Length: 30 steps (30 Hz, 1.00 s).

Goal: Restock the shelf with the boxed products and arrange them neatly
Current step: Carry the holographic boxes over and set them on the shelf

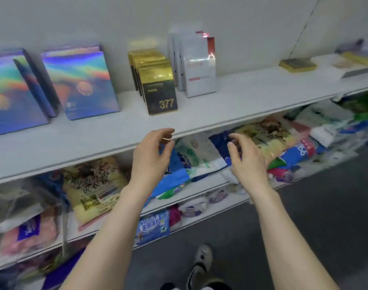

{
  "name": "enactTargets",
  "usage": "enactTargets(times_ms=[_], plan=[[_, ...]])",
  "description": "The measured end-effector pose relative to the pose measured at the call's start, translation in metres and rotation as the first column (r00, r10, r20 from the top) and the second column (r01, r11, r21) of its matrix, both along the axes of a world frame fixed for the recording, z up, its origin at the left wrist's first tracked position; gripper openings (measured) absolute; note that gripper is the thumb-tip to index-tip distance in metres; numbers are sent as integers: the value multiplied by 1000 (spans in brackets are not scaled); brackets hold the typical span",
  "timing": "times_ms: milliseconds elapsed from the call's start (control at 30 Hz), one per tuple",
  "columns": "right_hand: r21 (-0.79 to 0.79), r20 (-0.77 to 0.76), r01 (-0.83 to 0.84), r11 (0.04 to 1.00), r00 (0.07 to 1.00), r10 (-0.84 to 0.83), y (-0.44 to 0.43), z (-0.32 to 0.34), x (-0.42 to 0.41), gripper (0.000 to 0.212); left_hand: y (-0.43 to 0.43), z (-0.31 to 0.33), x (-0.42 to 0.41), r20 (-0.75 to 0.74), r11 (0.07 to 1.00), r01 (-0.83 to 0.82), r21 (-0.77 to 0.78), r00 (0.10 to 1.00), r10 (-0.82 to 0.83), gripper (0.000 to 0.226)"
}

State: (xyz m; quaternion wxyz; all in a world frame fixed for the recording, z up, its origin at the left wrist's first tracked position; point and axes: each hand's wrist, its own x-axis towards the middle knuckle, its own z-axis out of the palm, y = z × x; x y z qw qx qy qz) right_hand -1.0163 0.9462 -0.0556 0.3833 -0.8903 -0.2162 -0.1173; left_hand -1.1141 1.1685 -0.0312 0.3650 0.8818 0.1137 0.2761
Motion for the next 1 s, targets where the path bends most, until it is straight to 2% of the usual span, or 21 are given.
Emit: enactTargets(times_ms=[100, 200, 467, 700, 1000], plan=[[14, -96, 100, 995, 991, -98, -49, -19, -18, 27, -42, -20, 9, -58, 992, 97, -77, 993, -101, 25], [21, -143, 208, 978, 969, -203, -98, -31, -25, 26, -87, -37, 28, -129, 974, 206, -92, 968, -217, 26], [5, -186, 443, 896, 881, -435, -252, -48, 17, 24, -235, -59, 123, -240, 905, 408, -121, 872, -426, 27], [-60, -148, 527, 848, 835, -529, -398, -31, 106, 25, -382, -51, 236, -197, 867, 476, -146, 845, -497, 23], [-116, -126, 534, 838, 829, -545, -507, 0, 241, 31, -507, -16, 392, -108, 832, 555, -22, 826, -553, 26]])
